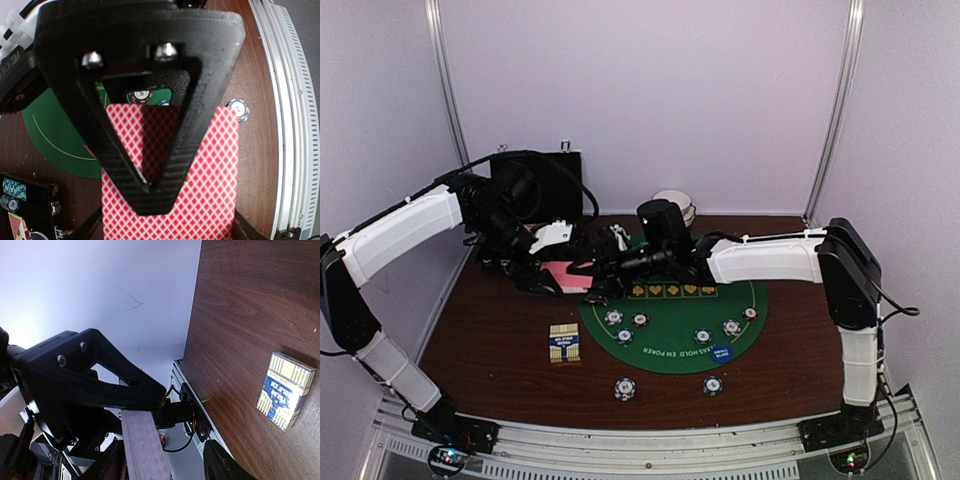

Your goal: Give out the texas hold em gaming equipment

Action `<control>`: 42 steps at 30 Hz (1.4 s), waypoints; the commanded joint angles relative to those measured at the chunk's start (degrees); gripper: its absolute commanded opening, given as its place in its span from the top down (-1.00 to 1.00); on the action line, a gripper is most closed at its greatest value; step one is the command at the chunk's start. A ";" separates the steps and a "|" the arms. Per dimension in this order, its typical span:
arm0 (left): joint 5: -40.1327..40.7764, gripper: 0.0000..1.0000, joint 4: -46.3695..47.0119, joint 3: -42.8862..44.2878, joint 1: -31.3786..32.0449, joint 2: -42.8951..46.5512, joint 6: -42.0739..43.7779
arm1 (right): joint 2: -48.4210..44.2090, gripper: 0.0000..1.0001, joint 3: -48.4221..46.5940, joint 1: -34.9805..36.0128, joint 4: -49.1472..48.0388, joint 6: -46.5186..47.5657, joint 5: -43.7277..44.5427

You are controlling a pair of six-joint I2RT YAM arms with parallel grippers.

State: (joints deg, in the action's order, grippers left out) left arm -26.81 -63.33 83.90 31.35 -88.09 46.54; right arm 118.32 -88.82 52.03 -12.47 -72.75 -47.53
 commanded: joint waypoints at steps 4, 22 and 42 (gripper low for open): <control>-0.49 1.00 1.67 -0.45 0.29 0.95 -0.18 | -4.80 -0.07 2.04 -0.70 3.26 2.43 0.61; 1.27 1.00 3.54 -1.90 0.29 0.66 -1.28 | -9.22 0.15 6.38 -1.23 1.32 0.83 -0.75; 2.44 1.00 3.49 -2.60 0.29 0.82 -1.15 | -11.69 0.60 8.19 -1.67 3.82 2.32 -0.46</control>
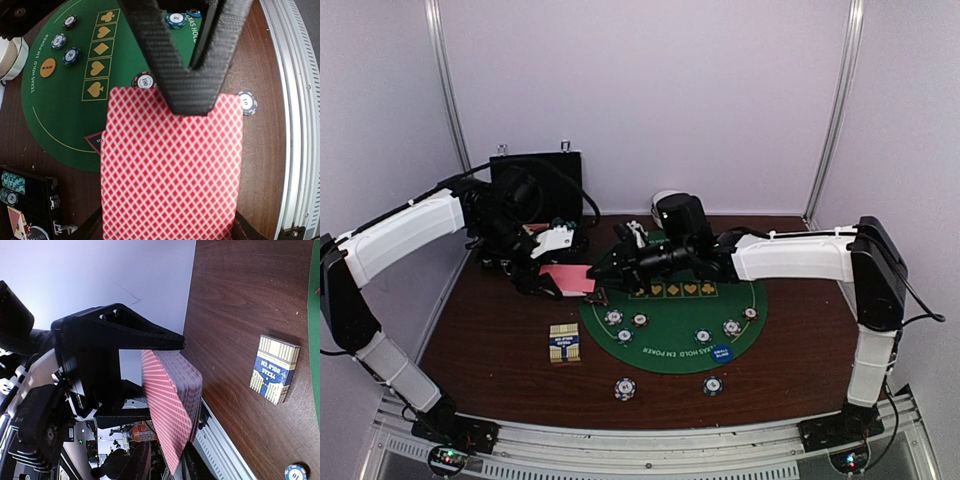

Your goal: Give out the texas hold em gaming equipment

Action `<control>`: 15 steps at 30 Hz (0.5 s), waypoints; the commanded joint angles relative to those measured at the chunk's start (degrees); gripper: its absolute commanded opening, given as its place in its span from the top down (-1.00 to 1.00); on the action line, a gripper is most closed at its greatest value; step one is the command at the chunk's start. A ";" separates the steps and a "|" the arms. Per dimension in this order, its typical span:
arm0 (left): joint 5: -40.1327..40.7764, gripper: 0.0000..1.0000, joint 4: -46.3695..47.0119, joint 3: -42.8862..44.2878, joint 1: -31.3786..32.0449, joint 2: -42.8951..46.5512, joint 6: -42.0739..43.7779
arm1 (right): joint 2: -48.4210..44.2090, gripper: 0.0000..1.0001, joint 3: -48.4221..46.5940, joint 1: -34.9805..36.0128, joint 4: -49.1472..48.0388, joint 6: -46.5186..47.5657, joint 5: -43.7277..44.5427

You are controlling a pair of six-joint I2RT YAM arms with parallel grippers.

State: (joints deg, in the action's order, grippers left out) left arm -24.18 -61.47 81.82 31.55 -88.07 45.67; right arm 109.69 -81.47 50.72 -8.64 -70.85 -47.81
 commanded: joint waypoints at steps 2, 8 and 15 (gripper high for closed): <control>-0.08 1.00 1.66 -0.52 0.09 0.72 -0.26 | -3.06 0.62 1.28 -0.36 -1.31 -0.36 -0.24; -0.12 1.00 1.63 -0.31 0.09 0.62 -0.32 | -1.87 0.62 1.80 0.12 -3.84 -2.20 -0.87; 0.18 1.00 1.67 -0.17 0.09 0.51 -0.24 | 0.61 0.61 2.89 0.61 -11.30 -7.23 -1.33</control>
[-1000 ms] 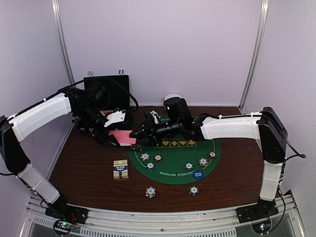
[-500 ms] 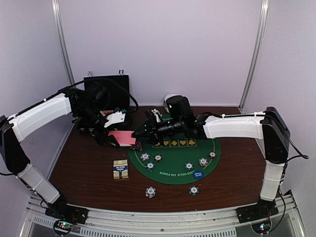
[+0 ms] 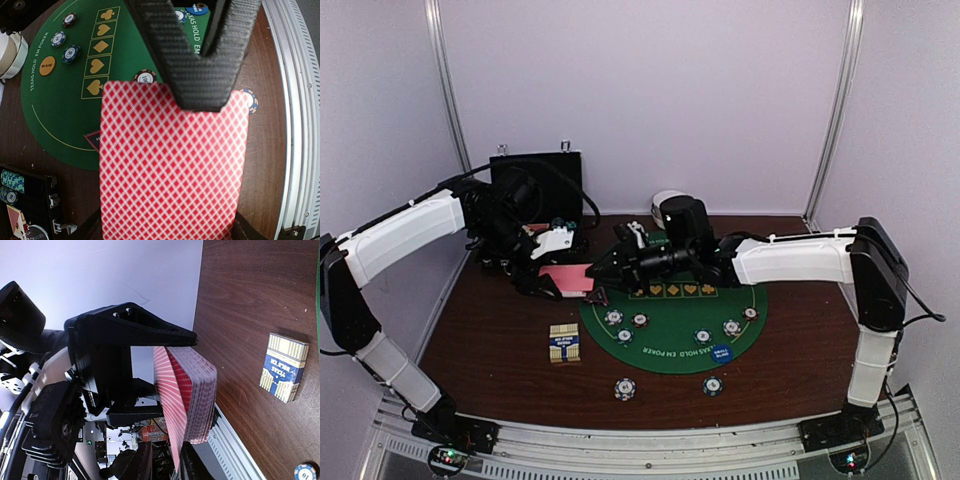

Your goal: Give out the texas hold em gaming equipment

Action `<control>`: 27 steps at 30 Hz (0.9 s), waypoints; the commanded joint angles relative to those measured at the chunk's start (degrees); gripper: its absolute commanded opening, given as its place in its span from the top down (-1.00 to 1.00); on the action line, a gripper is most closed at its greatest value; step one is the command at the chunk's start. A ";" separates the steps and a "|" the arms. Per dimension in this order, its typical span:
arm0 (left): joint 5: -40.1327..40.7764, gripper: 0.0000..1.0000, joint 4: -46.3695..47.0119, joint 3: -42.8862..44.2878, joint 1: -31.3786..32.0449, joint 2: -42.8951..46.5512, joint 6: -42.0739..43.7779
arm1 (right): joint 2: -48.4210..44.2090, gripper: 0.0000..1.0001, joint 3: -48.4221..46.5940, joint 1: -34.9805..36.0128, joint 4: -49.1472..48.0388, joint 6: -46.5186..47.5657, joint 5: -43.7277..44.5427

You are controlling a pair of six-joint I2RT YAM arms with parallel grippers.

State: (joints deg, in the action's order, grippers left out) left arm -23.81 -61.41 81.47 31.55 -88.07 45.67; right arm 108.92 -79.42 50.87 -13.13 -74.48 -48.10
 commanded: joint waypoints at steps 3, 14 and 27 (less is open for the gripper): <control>-0.02 1.00 1.56 0.16 0.09 0.46 -0.23 | 2.03 0.61 0.78 0.59 -8.86 -4.96 -0.87; 0.44 1.00 1.56 0.10 0.09 0.59 0.05 | 1.91 0.95 1.77 0.16 -8.61 -4.99 -0.50; 2.24 1.00 1.15 -0.51 0.05 1.14 -0.22 | -2.23 1.00 5.82 -4.81 -6.05 -3.03 -1.96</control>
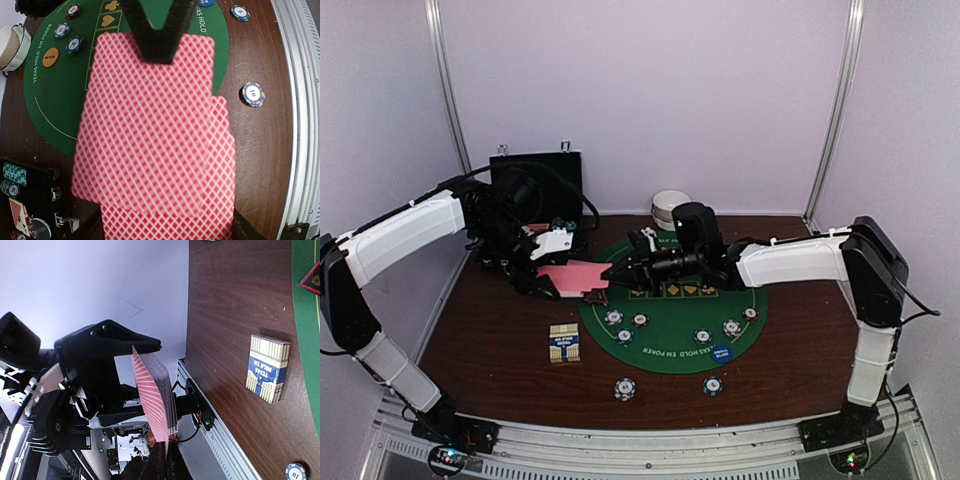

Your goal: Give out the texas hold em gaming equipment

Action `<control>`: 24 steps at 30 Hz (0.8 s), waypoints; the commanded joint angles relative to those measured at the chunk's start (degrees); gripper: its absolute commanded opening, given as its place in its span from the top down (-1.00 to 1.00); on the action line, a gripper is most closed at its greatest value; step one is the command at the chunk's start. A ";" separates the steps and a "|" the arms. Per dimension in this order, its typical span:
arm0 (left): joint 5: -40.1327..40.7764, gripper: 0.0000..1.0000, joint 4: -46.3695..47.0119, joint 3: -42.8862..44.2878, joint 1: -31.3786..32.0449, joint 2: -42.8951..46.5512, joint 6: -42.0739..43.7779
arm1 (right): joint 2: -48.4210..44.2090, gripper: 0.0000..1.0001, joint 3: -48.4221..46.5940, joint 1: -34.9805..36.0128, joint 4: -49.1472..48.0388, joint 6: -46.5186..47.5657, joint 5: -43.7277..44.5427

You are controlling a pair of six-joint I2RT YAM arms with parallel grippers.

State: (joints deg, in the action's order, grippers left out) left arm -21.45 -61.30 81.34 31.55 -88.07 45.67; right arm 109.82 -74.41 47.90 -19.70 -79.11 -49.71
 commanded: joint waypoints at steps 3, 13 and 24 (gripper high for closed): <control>0.43 1.00 0.68 -0.80 0.00 1.39 -0.28 | -3.94 1.00 1.15 -3.07 2.36 3.05 -0.98; 1.62 1.00 -0.61 -3.02 -2.63 3.48 -2.06 | -5.47 1.00 -3.55 -8.10 21.28 17.47 -1.42; 2.34 1.00 -1.52 -6.23 -3.69 6.34 -2.22 | 4.68 1.00 -26.67 -8.97 55.62 42.37 10.12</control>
State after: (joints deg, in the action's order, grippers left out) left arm -18.83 -62.72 75.92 28.12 -83.35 44.36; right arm 109.97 -93.84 38.96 20.67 -48.34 -46.13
